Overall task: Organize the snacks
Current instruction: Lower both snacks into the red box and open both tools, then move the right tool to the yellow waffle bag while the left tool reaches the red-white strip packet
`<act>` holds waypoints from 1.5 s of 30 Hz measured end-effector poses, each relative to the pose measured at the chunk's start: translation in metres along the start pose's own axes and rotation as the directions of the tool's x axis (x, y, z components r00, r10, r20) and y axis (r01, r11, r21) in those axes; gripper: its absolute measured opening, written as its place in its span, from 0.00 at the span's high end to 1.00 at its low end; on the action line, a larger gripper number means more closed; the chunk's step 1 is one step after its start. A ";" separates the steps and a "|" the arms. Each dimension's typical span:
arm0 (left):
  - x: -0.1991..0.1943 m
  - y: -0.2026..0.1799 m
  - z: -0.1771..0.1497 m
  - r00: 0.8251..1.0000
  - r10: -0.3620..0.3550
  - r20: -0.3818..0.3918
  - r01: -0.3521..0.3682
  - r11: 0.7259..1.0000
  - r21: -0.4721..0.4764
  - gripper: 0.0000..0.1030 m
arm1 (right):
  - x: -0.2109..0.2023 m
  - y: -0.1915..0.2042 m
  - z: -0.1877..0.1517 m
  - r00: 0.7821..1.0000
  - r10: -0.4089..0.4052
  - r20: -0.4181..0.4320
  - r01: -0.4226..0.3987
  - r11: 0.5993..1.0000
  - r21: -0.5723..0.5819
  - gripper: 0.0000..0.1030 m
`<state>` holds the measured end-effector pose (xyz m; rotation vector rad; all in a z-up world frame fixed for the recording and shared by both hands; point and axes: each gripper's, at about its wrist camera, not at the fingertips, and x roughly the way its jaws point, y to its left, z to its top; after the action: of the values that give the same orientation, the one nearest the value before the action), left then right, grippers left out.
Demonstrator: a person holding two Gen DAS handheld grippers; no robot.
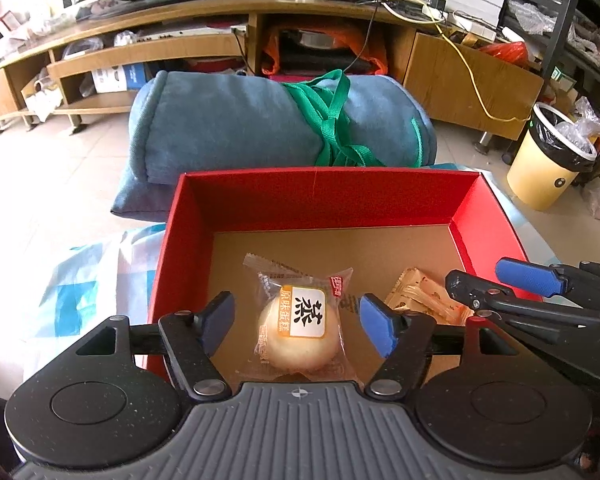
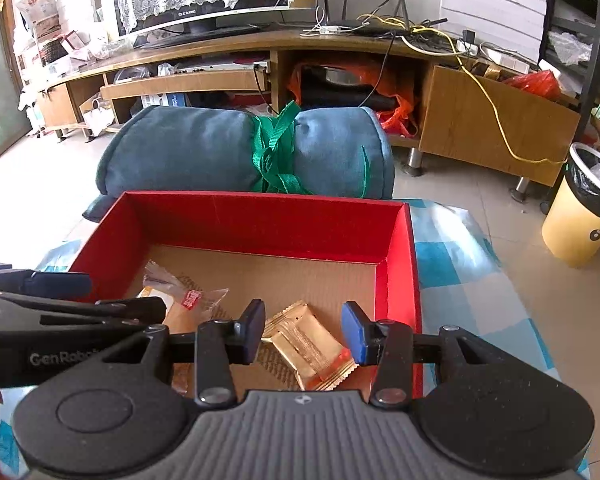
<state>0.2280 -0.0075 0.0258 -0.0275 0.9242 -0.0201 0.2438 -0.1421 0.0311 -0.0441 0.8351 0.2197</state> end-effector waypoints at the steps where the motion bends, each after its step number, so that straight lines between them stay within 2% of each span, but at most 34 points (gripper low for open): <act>1: -0.003 0.000 -0.001 1.000 0.001 0.004 -0.001 1.000 0.001 0.26 | -0.002 0.001 -0.001 1.000 0.000 0.003 0.000 1.000 -0.001 0.63; 10: -0.029 0.001 -0.016 0.999 -0.017 0.028 0.017 1.000 0.002 0.23 | -0.028 0.005 -0.013 1.000 0.011 0.009 -0.011 1.000 -0.020 0.61; 16: -0.042 0.007 -0.037 1.000 -0.028 0.010 0.028 1.000 -0.003 0.20 | -0.043 0.011 -0.030 1.000 0.030 -0.002 -0.030 0.999 -0.045 0.57; 22: -0.049 0.014 -0.066 0.998 -0.037 -0.043 0.037 0.999 -0.003 0.19 | -0.052 0.019 -0.053 0.998 0.052 -0.033 -0.054 0.996 -0.067 0.57; 29: -0.056 0.036 -0.102 0.991 -0.045 -0.122 0.037 0.997 -0.070 0.19 | -0.055 0.032 -0.077 0.994 0.073 -0.085 -0.082 0.991 -0.106 0.57; 40: -0.058 0.049 -0.156 0.966 -0.057 -0.251 0.004 0.979 -0.205 0.18 | -0.053 0.066 -0.086 0.982 0.137 -0.127 -0.160 0.969 -0.191 0.56; 43: -0.054 0.050 -0.164 0.958 -0.056 -0.282 -0.017 0.967 -0.252 0.17 | -0.053 0.074 -0.085 0.979 0.157 -0.132 -0.182 0.962 -0.204 0.56; 45: -0.054 0.047 -0.169 0.957 -0.029 -0.287 -0.050 0.963 -0.265 0.15 | -0.055 0.079 -0.085 0.976 0.173 -0.129 -0.198 0.956 -0.216 0.56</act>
<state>0.0613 0.0384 -0.0341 -0.2794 1.2155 0.1150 0.1292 -0.0851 0.0190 -0.1949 0.9207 0.4946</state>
